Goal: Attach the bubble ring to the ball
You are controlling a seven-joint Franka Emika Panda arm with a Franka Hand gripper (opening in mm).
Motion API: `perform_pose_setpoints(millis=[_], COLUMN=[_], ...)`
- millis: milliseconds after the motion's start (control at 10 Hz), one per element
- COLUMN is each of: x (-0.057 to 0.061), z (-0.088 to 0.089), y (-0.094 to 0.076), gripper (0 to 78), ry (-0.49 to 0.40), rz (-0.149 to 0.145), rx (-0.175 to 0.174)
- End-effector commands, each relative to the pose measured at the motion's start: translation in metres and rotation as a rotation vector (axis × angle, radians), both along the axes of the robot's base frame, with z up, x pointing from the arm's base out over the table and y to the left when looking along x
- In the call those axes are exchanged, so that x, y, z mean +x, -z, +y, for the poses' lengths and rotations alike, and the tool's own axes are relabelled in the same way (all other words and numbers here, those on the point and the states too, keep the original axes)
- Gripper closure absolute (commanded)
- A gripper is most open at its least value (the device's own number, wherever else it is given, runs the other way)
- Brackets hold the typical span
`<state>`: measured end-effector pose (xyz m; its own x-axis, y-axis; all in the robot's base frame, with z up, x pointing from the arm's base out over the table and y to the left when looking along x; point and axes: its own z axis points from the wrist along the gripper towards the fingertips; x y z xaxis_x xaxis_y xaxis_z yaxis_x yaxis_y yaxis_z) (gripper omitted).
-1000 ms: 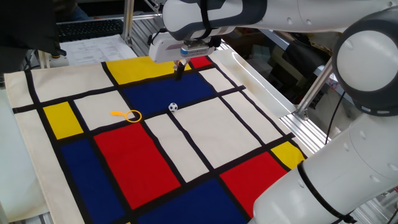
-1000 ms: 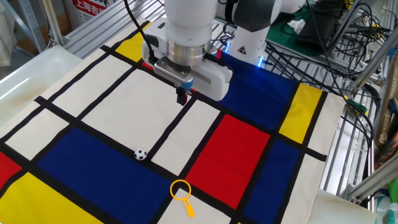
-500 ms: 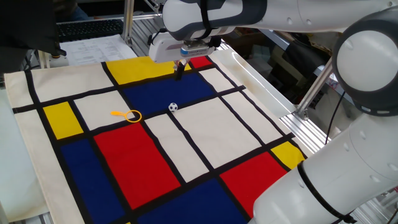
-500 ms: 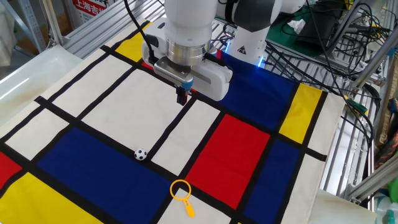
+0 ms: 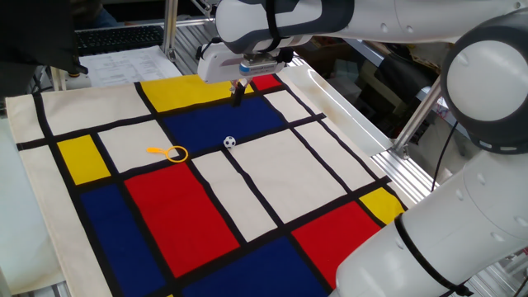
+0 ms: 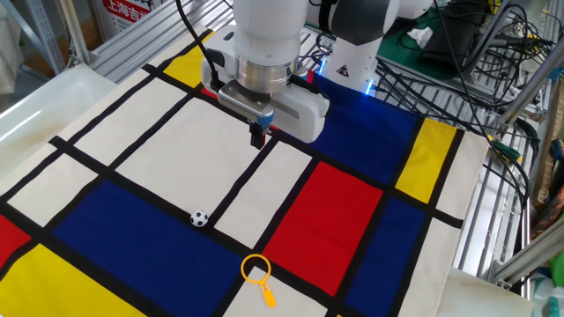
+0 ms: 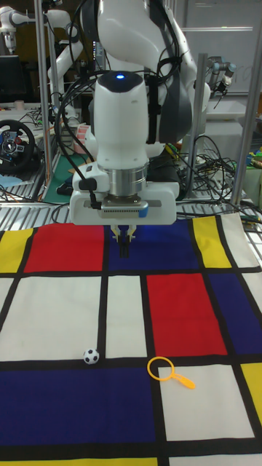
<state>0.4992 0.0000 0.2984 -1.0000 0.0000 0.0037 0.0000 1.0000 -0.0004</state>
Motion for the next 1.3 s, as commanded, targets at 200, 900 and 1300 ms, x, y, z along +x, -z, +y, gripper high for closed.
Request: perform_pose_setpoints(millis=[200, 900, 1300], x=[0.0, 0.007, 0.019], z=[0.0, 0.014, 0.029], y=[0.0, -0.005, -0.009], gripper=[77.6, 77.6, 77.6], ry=[0.251, 0.353, 0.426], rz=[0.109, 0.11, 0.11], rx=[0.038, 0.038, 0.036])
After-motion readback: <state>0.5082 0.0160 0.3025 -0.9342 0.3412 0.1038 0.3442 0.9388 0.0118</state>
